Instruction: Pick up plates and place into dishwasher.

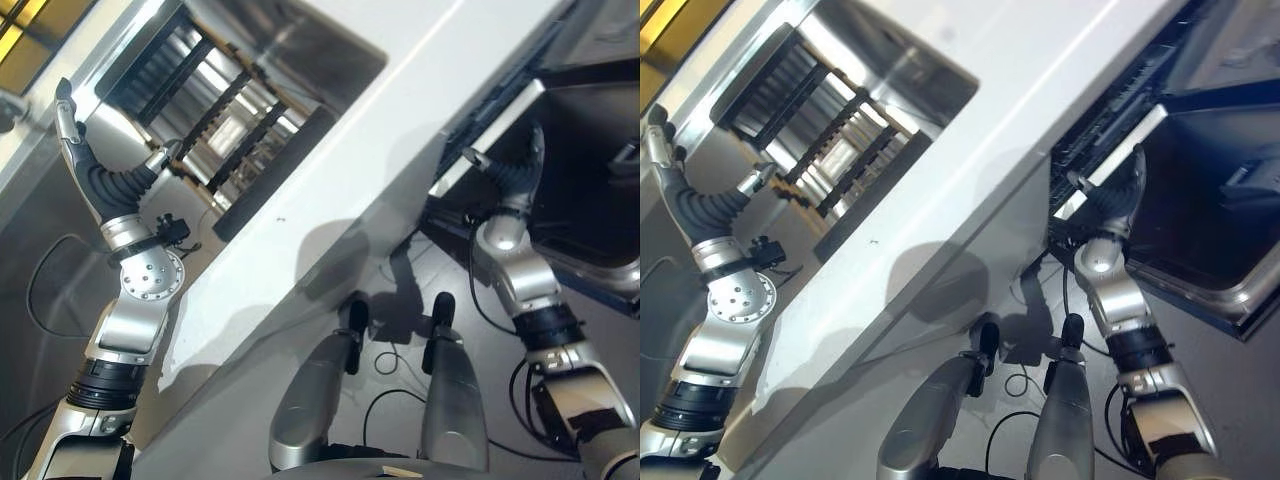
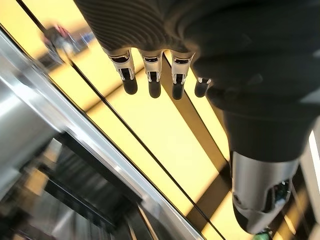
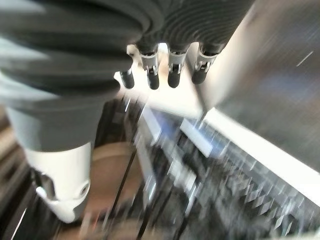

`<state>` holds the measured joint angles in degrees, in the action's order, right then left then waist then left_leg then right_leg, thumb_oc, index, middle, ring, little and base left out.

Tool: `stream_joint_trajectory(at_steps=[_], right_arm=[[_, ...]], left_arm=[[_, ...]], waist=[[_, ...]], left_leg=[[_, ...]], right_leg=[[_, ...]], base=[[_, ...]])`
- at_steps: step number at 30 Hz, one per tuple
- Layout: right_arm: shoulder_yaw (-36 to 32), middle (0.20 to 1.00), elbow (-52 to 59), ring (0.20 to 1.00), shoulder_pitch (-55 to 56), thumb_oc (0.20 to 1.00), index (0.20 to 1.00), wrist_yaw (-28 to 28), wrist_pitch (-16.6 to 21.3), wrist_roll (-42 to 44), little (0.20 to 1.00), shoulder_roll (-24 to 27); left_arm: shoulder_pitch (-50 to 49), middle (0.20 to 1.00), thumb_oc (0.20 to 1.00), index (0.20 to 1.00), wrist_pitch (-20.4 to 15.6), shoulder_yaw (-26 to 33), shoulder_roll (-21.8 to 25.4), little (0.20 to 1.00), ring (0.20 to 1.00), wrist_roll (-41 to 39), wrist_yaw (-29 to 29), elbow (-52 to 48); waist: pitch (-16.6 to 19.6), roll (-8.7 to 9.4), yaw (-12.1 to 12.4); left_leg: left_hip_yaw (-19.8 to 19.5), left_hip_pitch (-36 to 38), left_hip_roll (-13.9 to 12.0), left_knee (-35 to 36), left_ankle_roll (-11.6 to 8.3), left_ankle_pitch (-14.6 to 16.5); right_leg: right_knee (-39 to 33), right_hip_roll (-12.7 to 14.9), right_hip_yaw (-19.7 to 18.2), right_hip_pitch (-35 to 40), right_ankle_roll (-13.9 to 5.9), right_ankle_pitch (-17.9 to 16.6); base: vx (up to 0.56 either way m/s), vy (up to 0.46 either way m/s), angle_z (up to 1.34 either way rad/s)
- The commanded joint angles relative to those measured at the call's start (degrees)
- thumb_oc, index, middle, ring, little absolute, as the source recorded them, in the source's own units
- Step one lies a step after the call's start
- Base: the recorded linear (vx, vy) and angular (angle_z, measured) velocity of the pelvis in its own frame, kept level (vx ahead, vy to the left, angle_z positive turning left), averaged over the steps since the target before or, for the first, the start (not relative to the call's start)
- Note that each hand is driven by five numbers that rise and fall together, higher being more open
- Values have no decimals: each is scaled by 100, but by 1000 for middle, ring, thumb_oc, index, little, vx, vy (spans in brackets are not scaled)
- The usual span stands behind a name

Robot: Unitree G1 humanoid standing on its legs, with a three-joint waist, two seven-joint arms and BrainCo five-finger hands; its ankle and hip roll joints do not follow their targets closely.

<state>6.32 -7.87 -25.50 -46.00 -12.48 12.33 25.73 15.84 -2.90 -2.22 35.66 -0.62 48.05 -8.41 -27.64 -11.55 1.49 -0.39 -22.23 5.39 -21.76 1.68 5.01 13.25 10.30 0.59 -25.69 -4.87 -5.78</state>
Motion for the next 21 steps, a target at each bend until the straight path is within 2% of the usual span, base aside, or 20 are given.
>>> stream_joint_trajectory(at_steps=[1, 4, 11, 17, 21], right_arm=[[-126, 1000, 646, 1000, 536, 1000, 1000, -546, 759, -332, 1000, -268], [-100, 1000, 758, 1000, 1106, 1000, 1000, -789, 1061, -446, 1000, -457], [-199, 1000, 619, 1000, 2126, 1000, 1000, -970, 1264, -294, 1000, -730], [-208, 1000, 82, 1000, 2933, 1000, 1000, -650, 1631, 838, 1000, -1078], [-170, 1000, -286, 1000, 3182, 1000, 1000, -652, 1810, 1163, 1000, -1219]], left_arm=[[-427, 1000, 1000, 1000, -111, 107, -155, 1000, 1000, 500, 296, -549], [-735, 1000, 1000, 1000, -245, 40, -370, 1000, 1000, 612, 374, -558], [-1432, 1000, 1000, 1000, -635, 112, -787, 1000, 1000, 721, 367, -467], [-1862, 1000, 1000, 1000, -940, 194, -952, 1000, 1000, 654, 426, -446], [-1863, 1000, 1000, 1000, -978, 182, -1009, 1000, 1000, 653, 465, -439]], waist=[[445, 91, -137], [628, 67, -249], [968, 11, -470], [1080, -79, -590], [1015, -123, -625]], left_leg=[[-68, 134, 194, 449, 156, -209], [46, 364, 142, 565, 147, -180], [291, 765, 52, 743, 142, -117], [429, 928, 75, 917, 149, -129], [451, 859, 137, 891, 167, -122]], right_leg=[[96, 139, -274, 410, 159, 246], [-39, 136, -424, 586, 138, 211], [-211, 147, -631, 846, 68, 165], [-303, 240, -711, 886, 3, 105], [-213, 320, -767, 729, -17, 67]], base=[[50, 115, -36], [58, 122, -41], [69, 122, -24], [31, 141, -14], [-15, 97, -14]])
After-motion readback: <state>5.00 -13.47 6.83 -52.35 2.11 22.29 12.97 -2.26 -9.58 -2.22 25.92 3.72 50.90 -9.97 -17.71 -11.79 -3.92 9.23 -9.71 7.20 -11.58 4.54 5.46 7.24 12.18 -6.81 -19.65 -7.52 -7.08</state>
